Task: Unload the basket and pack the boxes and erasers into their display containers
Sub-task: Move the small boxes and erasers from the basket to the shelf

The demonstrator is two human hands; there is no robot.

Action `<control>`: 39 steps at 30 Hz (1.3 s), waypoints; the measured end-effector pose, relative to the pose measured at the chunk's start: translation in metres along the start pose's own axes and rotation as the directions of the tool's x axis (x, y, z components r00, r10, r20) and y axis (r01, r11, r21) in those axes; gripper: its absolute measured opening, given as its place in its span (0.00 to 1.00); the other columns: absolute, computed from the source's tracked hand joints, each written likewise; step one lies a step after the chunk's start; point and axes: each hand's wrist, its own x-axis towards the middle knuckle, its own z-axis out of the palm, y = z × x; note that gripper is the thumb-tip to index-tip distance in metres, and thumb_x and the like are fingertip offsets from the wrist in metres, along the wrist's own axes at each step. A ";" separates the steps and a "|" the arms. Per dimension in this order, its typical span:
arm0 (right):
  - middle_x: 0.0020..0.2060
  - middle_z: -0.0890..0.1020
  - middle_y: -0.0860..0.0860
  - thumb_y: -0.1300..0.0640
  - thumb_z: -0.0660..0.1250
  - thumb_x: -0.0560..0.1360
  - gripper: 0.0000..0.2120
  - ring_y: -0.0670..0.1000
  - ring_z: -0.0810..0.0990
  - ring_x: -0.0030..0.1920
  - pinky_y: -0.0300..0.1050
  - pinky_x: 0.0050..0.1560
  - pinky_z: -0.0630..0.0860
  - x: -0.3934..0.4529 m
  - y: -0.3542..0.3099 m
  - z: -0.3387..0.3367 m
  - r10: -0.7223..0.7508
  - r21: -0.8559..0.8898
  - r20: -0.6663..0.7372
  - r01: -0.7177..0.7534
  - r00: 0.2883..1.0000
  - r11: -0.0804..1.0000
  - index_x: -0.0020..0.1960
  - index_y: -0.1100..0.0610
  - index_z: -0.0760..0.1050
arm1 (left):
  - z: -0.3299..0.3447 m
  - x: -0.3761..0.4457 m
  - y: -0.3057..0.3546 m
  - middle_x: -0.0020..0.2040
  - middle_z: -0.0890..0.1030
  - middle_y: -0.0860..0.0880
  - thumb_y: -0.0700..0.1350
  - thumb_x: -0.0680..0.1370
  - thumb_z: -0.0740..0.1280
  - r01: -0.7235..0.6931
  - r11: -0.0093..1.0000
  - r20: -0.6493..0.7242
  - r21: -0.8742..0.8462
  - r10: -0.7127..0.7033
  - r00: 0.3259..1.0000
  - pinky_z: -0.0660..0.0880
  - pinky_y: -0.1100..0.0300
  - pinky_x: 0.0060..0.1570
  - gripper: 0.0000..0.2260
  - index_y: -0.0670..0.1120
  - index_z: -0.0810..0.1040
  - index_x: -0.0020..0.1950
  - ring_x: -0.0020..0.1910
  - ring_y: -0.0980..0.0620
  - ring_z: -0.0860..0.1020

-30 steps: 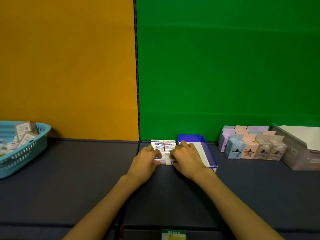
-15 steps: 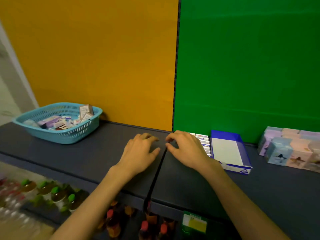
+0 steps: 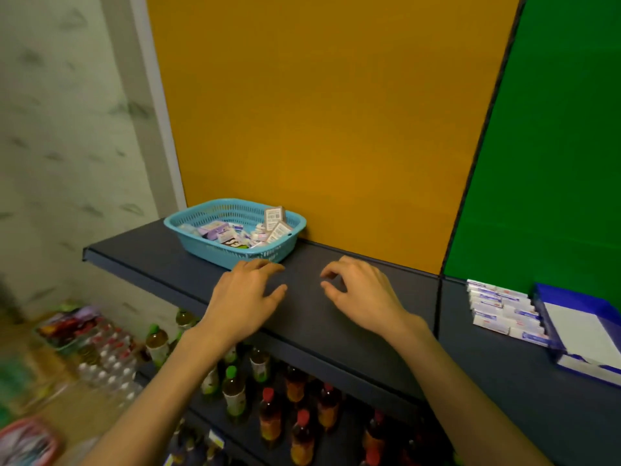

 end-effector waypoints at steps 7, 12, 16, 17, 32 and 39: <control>0.51 0.80 0.43 0.47 0.66 0.78 0.08 0.47 0.79 0.51 0.47 0.44 0.76 0.063 -0.079 0.036 0.012 0.002 -0.041 -0.012 0.999 1.000 0.56 0.46 0.79 | -0.034 -0.013 -0.113 0.72 0.72 0.54 0.59 0.81 0.61 0.017 1.000 -0.030 0.011 -0.017 0.999 0.74 0.49 0.61 0.21 0.56 0.71 0.73 0.69 0.49 0.70; 0.52 0.82 0.45 0.46 0.67 0.77 0.08 0.50 0.80 0.47 0.52 0.45 0.78 0.102 -0.118 0.055 0.046 -0.021 -0.075 -0.048 0.996 0.999 0.54 0.47 0.79 | -0.057 -0.006 -0.183 0.71 0.73 0.53 0.59 0.81 0.62 0.015 1.000 -0.064 0.005 -0.015 0.998 0.76 0.48 0.59 0.21 0.55 0.71 0.73 0.68 0.49 0.71; 0.53 0.82 0.45 0.48 0.67 0.78 0.08 0.49 0.79 0.50 0.49 0.45 0.77 0.125 -0.139 0.069 0.063 -0.051 -0.067 -0.067 0.996 0.996 0.55 0.47 0.79 | -0.065 0.009 -0.223 0.71 0.73 0.54 0.58 0.81 0.61 0.005 1.000 -0.071 -0.008 -0.006 0.997 0.76 0.49 0.57 0.20 0.56 0.72 0.72 0.66 0.50 0.72; 0.53 0.82 0.45 0.48 0.67 0.78 0.08 0.48 0.79 0.50 0.49 0.45 0.77 0.131 -0.142 0.072 0.066 -0.059 -0.066 -0.070 0.996 0.996 0.55 0.48 0.80 | -0.066 0.014 -0.231 0.71 0.73 0.54 0.58 0.81 0.61 0.001 1.000 -0.069 -0.017 -0.002 0.998 0.76 0.49 0.56 0.20 0.56 0.72 0.72 0.66 0.50 0.72; 0.51 0.82 0.42 0.50 0.67 0.77 0.06 0.46 0.79 0.48 0.44 0.42 0.70 0.246 -0.123 0.139 0.177 -0.064 -0.048 -0.180 0.983 0.982 0.53 0.46 0.81 | -0.027 0.146 -0.329 0.65 0.77 0.51 0.58 0.80 0.63 -0.088 0.996 0.096 -0.029 0.090 0.991 0.79 0.52 0.53 0.19 0.54 0.75 0.69 0.61 0.52 0.76; 0.51 0.82 0.43 0.49 0.67 0.78 0.07 0.44 0.77 0.43 0.45 0.43 0.75 0.293 -0.107 0.155 0.209 -0.071 -0.042 -0.211 0.977 0.975 0.54 0.48 0.81 | -0.014 0.216 -0.351 0.61 0.80 0.55 0.66 0.76 0.65 -0.245 0.969 0.368 -0.017 0.234 0.900 0.80 0.55 0.50 0.21 0.57 0.78 0.64 0.51 0.58 0.80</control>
